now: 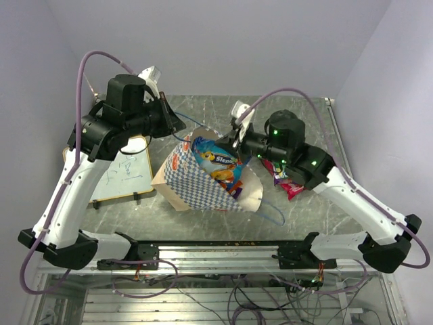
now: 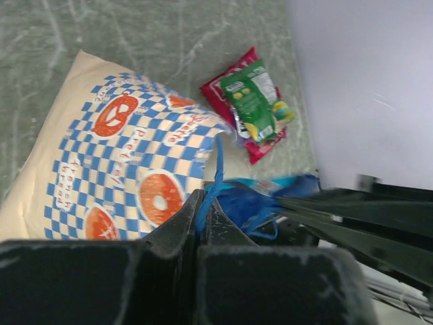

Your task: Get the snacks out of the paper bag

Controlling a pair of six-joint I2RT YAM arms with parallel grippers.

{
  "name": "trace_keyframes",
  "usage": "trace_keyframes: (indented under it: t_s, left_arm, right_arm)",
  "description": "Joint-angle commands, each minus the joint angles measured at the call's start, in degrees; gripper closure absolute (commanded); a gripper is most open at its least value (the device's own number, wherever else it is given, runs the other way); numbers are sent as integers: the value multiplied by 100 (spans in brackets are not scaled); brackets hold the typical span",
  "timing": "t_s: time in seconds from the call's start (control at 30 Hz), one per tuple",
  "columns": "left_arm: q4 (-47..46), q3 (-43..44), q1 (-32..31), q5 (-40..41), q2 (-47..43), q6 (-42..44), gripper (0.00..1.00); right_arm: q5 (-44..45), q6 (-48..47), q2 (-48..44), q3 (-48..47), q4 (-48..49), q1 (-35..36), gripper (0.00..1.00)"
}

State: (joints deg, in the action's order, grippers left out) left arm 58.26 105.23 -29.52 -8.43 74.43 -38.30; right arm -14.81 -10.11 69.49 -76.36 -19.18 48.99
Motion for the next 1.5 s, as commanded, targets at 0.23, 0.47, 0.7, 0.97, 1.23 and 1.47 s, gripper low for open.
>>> trace_keyframes:
  t_s: [0.23, 0.47, 0.7, 0.97, 1.23, 1.47]
  left_arm:
    - [285, 85, 130, 781, 22, 400, 93]
    - [-152, -265, 137, 256, -168, 264, 93]
    - [250, 172, 172, 597, 101, 487, 93]
    - [373, 66, 247, 824, 238, 535, 93]
    - [-503, -594, 298, -158, -111, 833, 93]
    - [-1622, -1345, 297, -1085, -616, 825, 93]
  right_arm:
    - [1514, 1449, -309, -1701, -148, -1, 100]
    - [1248, 1108, -40, -1463, -4, -3, 100]
    - [1384, 797, 113, -1221, 329, -3, 100]
    - [1313, 384, 79, -970, 312, 1, 100]
    - [791, 74, 377, -351, -170, 0, 100]
    - [864, -340, -52, 1223, 622, -3, 88]
